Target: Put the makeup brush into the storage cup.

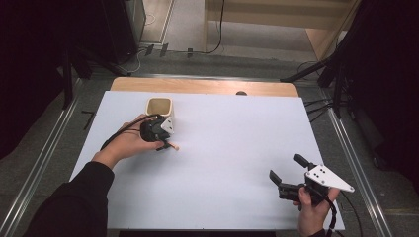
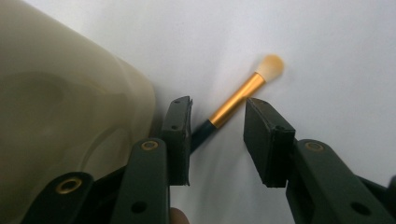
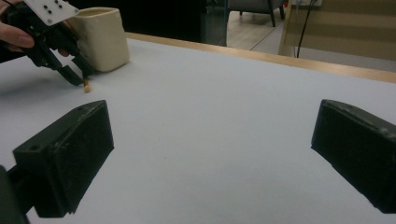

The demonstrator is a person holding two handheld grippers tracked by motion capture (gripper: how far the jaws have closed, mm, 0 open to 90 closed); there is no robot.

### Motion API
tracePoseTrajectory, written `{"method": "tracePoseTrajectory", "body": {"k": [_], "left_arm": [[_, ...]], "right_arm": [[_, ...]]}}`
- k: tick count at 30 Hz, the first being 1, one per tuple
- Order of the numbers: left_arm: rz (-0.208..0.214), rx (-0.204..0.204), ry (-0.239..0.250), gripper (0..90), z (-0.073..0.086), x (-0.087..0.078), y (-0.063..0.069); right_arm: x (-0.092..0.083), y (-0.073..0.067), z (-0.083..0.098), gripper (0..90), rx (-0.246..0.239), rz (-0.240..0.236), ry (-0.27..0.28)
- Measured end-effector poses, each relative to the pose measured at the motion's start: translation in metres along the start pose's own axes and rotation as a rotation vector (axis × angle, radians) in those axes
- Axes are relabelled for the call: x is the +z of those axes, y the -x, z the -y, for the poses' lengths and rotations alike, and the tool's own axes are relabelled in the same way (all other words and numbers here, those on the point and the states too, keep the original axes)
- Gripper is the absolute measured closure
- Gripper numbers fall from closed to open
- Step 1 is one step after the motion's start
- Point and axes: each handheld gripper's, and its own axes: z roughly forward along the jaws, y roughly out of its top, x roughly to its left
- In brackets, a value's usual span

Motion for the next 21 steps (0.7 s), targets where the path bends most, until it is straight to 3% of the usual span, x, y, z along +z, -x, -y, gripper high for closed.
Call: {"method": "tracePoseTrajectory", "body": {"k": [3,8,10,14,21], "left_arm": [[0.016,-0.006,0.008,64.2,0.0013,0.0004,-0.0025],[0.044,-0.051,0.012,64.2,0.0031,0.0013,-0.0064],[0.077,-0.084,0.016,69.7,0.0041,0.0016,-0.0083],[0.109,-0.112,0.014,78.5,0.0038,0.0016,-0.0083],[0.131,-0.157,0.005,81.3,0.0033,0.0024,-0.0111]], "right_arm": [[-0.0003,0.0002,0.0001,0.0,0.0,0.0,0.0],[-0.0004,0.0009,0.0003,0.0,0.0,-0.002,0.0],[-0.0005,0.0006,0.0002,0.0,0.0,-0.002,0.0],[-0.0002,0.0004,0.0004,0.0,0.001,-0.001,-0.003],[0.0004,0.0006,0.001,0.0,0.001,0.001,-0.007]]}}
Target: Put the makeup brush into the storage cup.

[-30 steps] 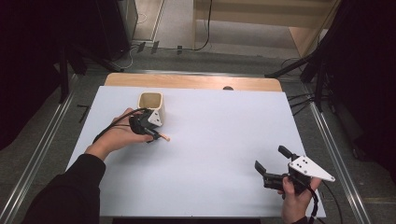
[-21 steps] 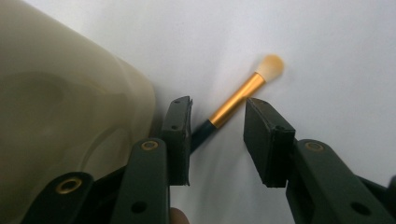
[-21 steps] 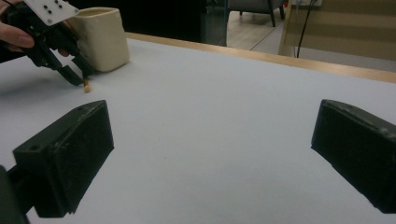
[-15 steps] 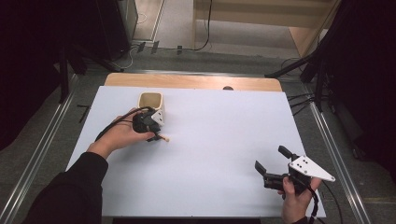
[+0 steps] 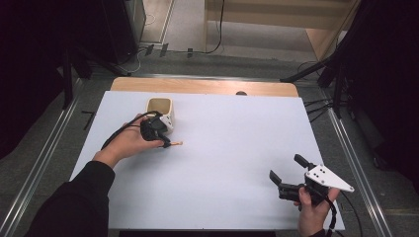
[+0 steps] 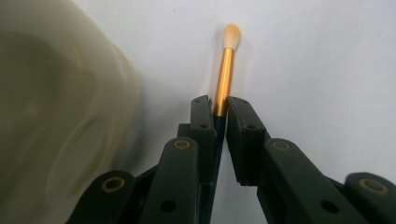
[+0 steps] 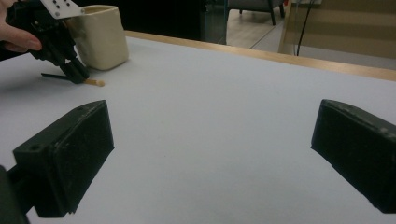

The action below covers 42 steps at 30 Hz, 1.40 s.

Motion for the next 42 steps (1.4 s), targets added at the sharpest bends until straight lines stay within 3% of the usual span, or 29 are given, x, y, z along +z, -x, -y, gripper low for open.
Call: {"method": "tracePoseTrajectory", "body": {"k": [2,7,16,25,35,42], "left_arm": [[0.004,-0.016,0.002,81.8,0.0,0.0,0.0],[-0.014,0.004,-0.009,84.7,-0.002,0.0,0.003],[-0.02,-0.001,0.002,84.8,0.002,-0.003,0.005],[-0.012,-0.04,0.133,84.8,0.012,-0.027,0.001],[-0.006,-0.052,0.226,84.9,0.016,-0.043,0.002],[-0.018,-0.069,0.323,84.8,0.019,-0.054,0.002]], "right_arm": [[0.0,0.0,0.0,0.0,0.0,0.0,-0.002],[0.0,0.0,0.0,0.0,-0.003,-0.001,-0.003],[0.0,0.0,0.0,0.0,-0.002,0.001,-0.001],[0.001,0.0,0.0,0.0,-0.008,-0.003,0.001],[0.004,0.001,0.001,0.0,-0.008,-0.001,-0.004],[0.005,0.002,0.002,0.0,-0.013,0.001,-0.006]]}}
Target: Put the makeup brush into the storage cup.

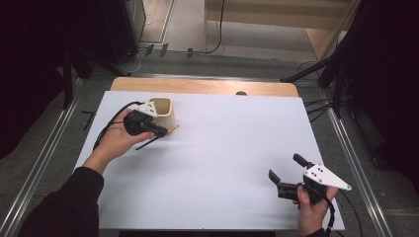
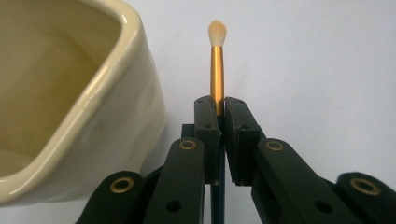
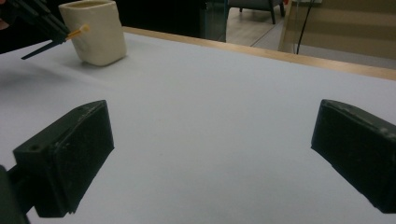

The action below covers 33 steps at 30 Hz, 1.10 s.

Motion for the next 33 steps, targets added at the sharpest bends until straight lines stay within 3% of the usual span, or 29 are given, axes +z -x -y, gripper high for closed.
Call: {"method": "tracePoseTrajectory", "body": {"k": [12,33], "left_arm": [[0.01,-0.027,0.172,84.8,0.002,-0.017,-0.002],[0.011,-0.071,0.331,84.9,0.002,-0.035,-0.006]], "right_arm": [[0.002,0.0,0.001,0.0,-0.007,-0.012,-0.007],[0.004,0.0,0.002,0.0,-0.007,-0.019,-0.004]]}}
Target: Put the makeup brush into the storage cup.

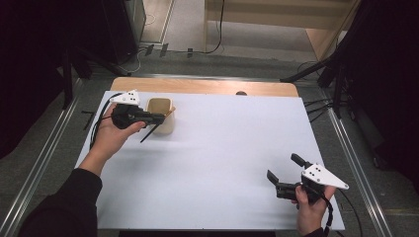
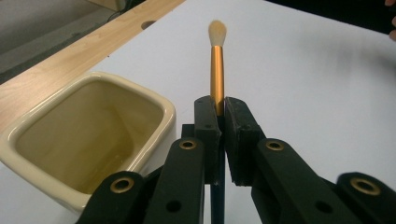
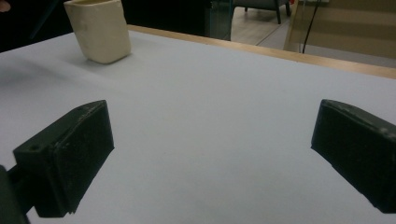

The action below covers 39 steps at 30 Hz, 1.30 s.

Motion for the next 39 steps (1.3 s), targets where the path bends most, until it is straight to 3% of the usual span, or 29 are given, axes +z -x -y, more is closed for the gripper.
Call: {"method": "tracePoseTrajectory", "body": {"k": [8,14,20,32,39], "left_arm": [[-0.008,-0.013,0.041,84.8,-0.001,-0.003,-0.001],[-0.022,-0.036,0.101,84.8,-0.003,-0.009,-0.003],[-0.028,-0.026,0.114,84.8,-0.005,-0.01,-0.004],[-0.048,-0.071,0.204,84.8,-0.007,-0.015,-0.009],[-0.064,-0.078,0.227,84.8,-0.009,-0.015,-0.011]], "right_arm": [[0.001,0.0,0.0,0.0,-0.002,-0.005,-0.002],[0.0,0.0,0.0,0.0,0.002,-0.008,0.0],[0.001,0.0,0.0,0.0,0.0,-0.011,0.0],[0.001,0.0,0.001,0.0,0.002,-0.011,-0.002],[0.001,0.001,0.001,0.0,0.002,-0.012,0.0]]}}
